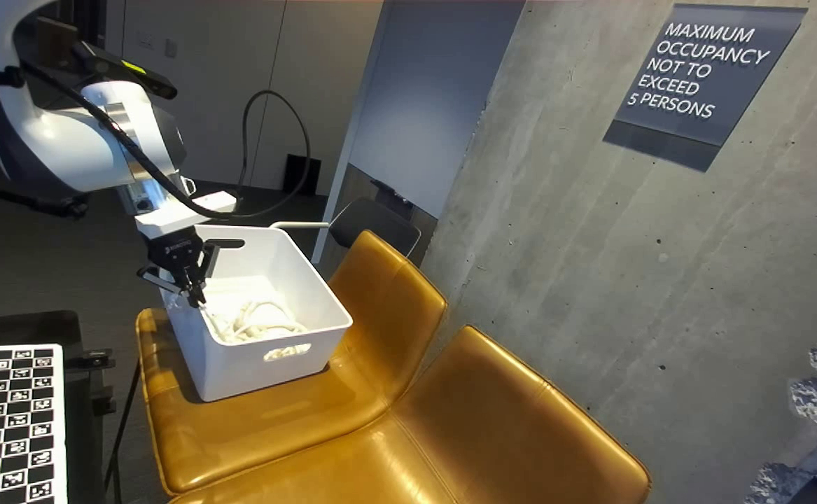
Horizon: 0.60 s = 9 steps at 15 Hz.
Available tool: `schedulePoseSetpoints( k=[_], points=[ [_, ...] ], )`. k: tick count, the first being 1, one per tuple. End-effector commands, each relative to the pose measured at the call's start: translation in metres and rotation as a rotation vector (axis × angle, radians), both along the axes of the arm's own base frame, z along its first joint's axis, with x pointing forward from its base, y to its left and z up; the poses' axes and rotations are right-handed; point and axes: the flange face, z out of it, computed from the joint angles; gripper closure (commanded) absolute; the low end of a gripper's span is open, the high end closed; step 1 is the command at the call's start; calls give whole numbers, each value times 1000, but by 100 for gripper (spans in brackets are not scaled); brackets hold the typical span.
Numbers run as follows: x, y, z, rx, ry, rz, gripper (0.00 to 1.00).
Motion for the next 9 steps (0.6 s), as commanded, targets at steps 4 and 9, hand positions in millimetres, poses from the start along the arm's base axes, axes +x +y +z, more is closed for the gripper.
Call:
schedulePoseSetpoints(
  k=[4,9],
  points=[
    [14,8,34,-14,-63,-31,98],
    [30,10,54,-16,-82,-87,98]
  ],
)
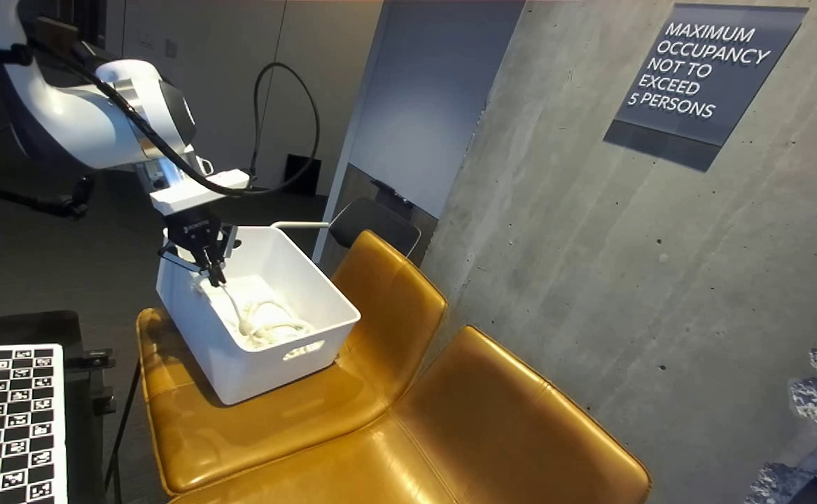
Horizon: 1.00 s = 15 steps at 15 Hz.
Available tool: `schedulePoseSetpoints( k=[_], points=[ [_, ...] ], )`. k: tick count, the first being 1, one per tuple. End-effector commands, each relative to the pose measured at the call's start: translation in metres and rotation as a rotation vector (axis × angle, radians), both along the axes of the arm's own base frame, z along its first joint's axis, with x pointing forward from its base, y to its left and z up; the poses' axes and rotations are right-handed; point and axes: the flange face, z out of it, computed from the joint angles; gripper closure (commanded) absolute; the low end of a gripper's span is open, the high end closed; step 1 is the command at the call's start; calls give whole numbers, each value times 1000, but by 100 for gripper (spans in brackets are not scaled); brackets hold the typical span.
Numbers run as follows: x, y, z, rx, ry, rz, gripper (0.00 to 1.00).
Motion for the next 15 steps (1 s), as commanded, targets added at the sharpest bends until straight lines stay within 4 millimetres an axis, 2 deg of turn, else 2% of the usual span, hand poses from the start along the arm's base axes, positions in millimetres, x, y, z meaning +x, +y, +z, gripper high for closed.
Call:
schedulePoseSetpoints(
  k=[1,3,5,9,10,12,15],
  points=[
    [11,2,21,-14,-16,-34,98],
    [19,-1,26,-9,-24,-54,98],
    [36,-1,33,0,-39,-83,98],
    [85,2,55,58,-103,-172,98],
    [92,0,58,73,-111,-193,66],
    [95,-2,66,103,-125,-215,58],
    [86,-12,73,130,-80,-279,35]
  ],
)
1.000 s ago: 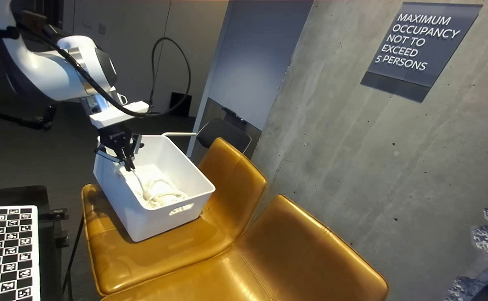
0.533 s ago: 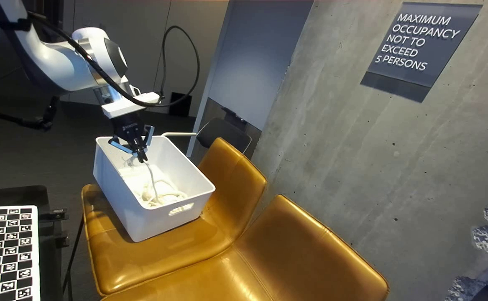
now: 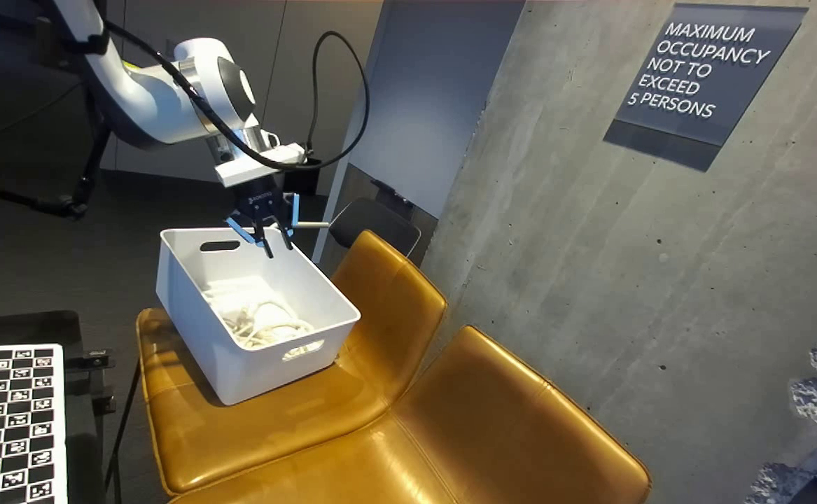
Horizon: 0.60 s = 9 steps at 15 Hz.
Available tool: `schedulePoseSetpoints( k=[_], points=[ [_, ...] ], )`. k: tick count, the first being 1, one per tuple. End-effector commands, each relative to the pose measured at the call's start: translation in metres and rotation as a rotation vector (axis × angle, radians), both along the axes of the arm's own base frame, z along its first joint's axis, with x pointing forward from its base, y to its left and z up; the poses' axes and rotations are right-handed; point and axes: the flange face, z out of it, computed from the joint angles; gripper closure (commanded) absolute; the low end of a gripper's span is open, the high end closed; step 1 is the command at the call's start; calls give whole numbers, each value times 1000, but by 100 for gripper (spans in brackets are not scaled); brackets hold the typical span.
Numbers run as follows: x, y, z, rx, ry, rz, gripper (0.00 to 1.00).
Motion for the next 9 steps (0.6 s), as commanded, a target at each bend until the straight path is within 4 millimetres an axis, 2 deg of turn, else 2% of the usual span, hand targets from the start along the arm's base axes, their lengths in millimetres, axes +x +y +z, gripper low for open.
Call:
schedulePoseSetpoints(
  k=[1,5,6,8,9],
  points=[
    [-13,-12,12,58,73,-104,29],
    [-41,-32,30,138,178,-337,0],
    [-19,-22,11,124,149,-262,18],
    [-30,-29,22,134,166,-316,2],
    [-34,-30,26,136,166,-323,0]
  ],
)
